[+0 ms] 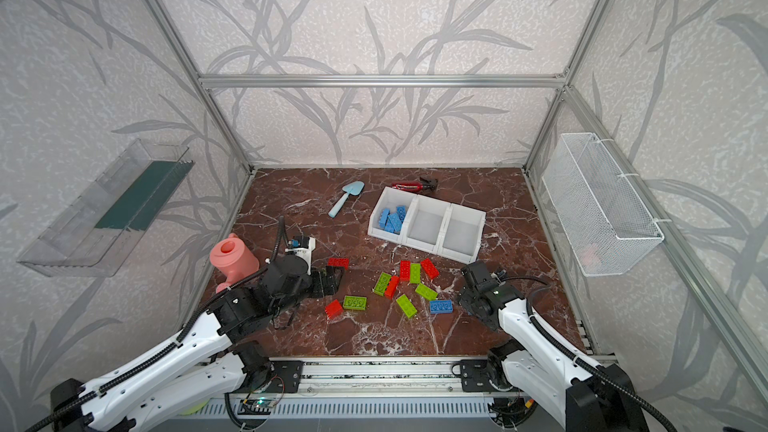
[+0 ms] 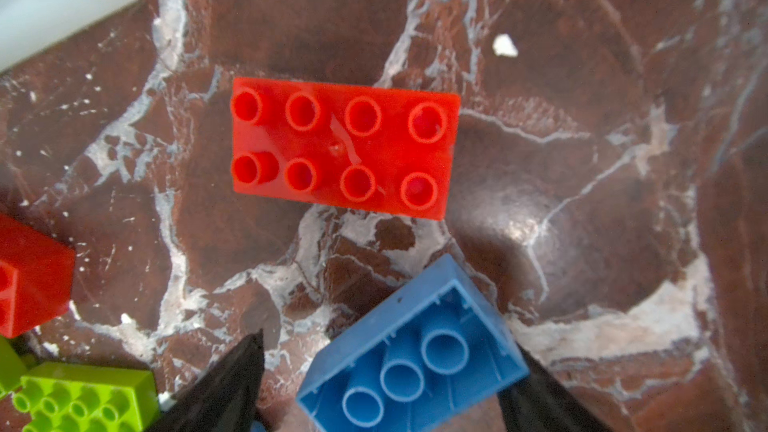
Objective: Sort the legos into containers by color
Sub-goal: 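Grasp a blue brick near the red brick with the right gripper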
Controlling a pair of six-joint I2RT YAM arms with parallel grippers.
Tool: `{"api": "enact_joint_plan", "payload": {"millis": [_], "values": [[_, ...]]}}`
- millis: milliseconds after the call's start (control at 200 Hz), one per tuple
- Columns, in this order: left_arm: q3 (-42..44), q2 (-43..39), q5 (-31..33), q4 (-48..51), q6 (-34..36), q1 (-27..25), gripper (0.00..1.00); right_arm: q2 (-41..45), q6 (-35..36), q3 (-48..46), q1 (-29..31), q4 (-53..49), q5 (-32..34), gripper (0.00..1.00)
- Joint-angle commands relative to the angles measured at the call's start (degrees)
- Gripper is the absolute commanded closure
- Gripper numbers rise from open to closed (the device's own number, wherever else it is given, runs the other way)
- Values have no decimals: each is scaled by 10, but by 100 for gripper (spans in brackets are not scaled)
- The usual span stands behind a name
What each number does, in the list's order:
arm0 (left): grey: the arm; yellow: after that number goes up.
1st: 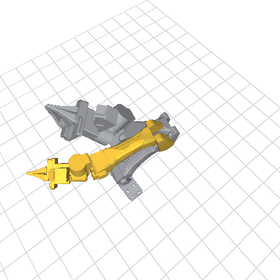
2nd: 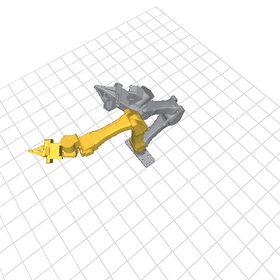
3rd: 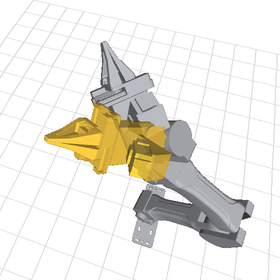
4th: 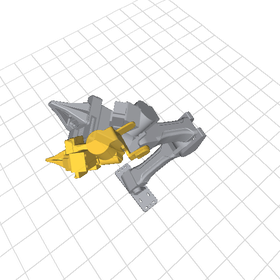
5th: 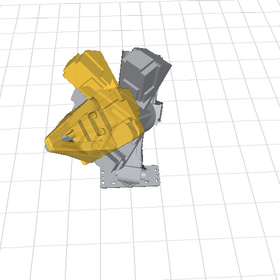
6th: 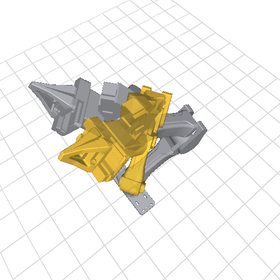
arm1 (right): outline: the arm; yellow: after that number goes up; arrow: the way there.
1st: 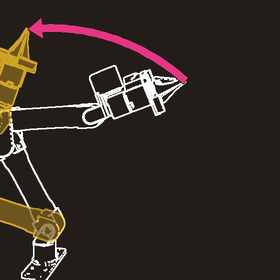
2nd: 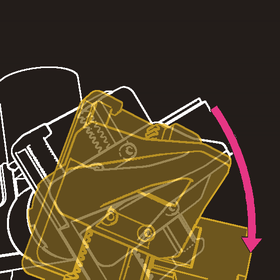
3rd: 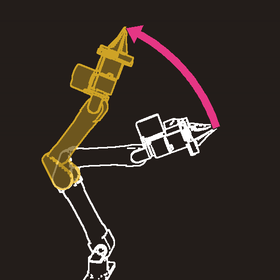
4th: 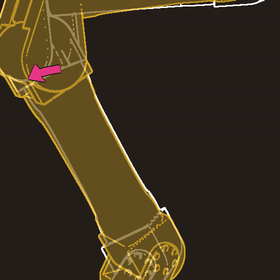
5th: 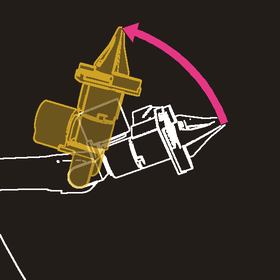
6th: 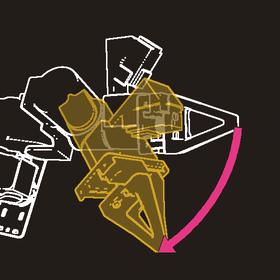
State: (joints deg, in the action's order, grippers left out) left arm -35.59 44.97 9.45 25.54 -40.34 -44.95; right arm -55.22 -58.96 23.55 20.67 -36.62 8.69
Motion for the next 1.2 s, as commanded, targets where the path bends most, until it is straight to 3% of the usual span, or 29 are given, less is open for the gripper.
{"api": "enact_joint_plan", "payload": {"millis": [0, 150, 250, 460, 775, 1000, 1195], "values": [[11, -3, 14, -6, -6, 1, 8, -9, 1, -7, -3, 25, -3, 21], [14, -4, 24, -7, -9, 0, 8, -24, 9, -5, -3, 45, -12, 37], [14, -6, 25, -5, -8, 0, 8, -31, 10, -6, -3, 58, -17, 40], [15, -17, 35, -1, -7, 1, 9, -42, 19, -5, -3, 81, -23, 61], [21, -16, 38, -3, -11, 1, 9, -59, 43, 16, -3, 93, -28, 63], [25, -22, 46, -2, -14, 1, 9, -47, 96, 9, -3, 144, -64, 67], [19, -44, 71, 14, -12, 1, 9, -17, 175, 72, -4, 94, -70, 70]]}}
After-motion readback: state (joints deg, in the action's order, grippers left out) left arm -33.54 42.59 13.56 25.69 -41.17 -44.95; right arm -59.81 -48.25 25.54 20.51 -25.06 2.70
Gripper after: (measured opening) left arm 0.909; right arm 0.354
